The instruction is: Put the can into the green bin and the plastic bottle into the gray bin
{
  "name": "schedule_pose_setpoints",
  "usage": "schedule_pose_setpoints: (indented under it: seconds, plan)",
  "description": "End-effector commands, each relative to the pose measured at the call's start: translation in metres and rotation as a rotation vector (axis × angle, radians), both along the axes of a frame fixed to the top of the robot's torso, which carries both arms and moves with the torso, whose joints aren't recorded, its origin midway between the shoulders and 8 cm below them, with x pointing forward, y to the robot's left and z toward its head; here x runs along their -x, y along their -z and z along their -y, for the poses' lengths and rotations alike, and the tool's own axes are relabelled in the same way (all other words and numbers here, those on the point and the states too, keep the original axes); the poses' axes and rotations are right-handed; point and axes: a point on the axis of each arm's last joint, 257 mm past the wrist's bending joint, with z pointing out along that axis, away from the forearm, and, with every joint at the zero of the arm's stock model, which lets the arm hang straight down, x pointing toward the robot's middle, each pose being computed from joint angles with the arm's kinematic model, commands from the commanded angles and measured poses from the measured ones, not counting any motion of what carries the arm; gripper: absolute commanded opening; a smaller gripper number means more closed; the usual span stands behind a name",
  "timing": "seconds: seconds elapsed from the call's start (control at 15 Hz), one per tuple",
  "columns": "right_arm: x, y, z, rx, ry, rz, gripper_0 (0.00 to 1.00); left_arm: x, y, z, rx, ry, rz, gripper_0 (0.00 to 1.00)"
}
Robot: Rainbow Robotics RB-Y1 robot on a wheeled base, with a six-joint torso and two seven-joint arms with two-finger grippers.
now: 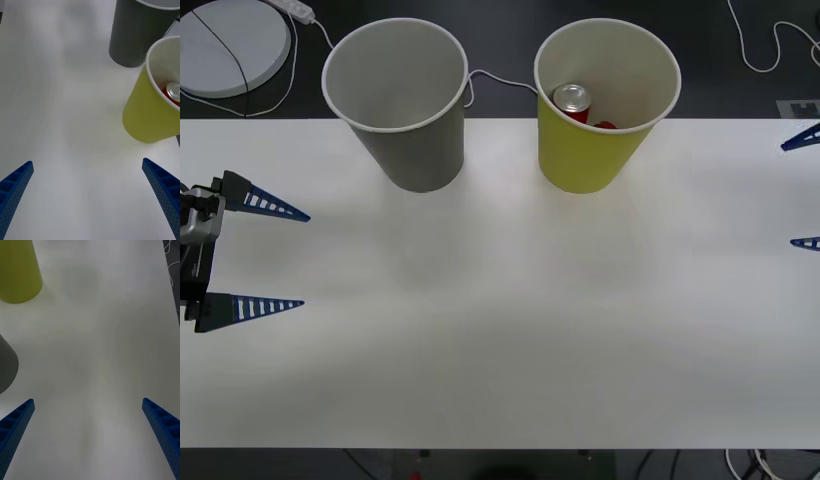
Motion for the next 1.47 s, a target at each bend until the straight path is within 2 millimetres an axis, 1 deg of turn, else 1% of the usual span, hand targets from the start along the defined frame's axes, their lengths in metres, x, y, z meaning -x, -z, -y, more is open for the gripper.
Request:
schedule_pose_setpoints:
  seconds: [0.07,0.33,0.6,0.8,1.07,1.47]
  plan:
    - [0.013,0.026,0.007,0.001,-0.025,0.001,1.00,0.000,0.000,0.000,0.000,0.000,0.000,1.00]
    - [0.020,0.049,0.011,0.034,-0.022,0.002,1.00,0.000,0.000,0.000,0.000,0.000,0.000,1.00]
    - [0.020,0.062,0.006,0.090,0.016,0.035,1.00,0.000,0.000,0.000,0.000,0.000,0.000,1.00]
    - [0.021,0.077,0.002,0.075,0.039,0.022,1.00,0.000,0.000,0.000,0.000,0.000,0.000,1.00]
    - [0.025,0.095,0.002,0.076,0.054,0.009,1.00,0.000,0.000,0.000,0.000,0.000,0.000,1.00]
    - [0.026,0.099,-0.004,0.054,0.044,0.016,1.00,0.000,0.000,0.000,0.000,0.000,0.000,1.00]
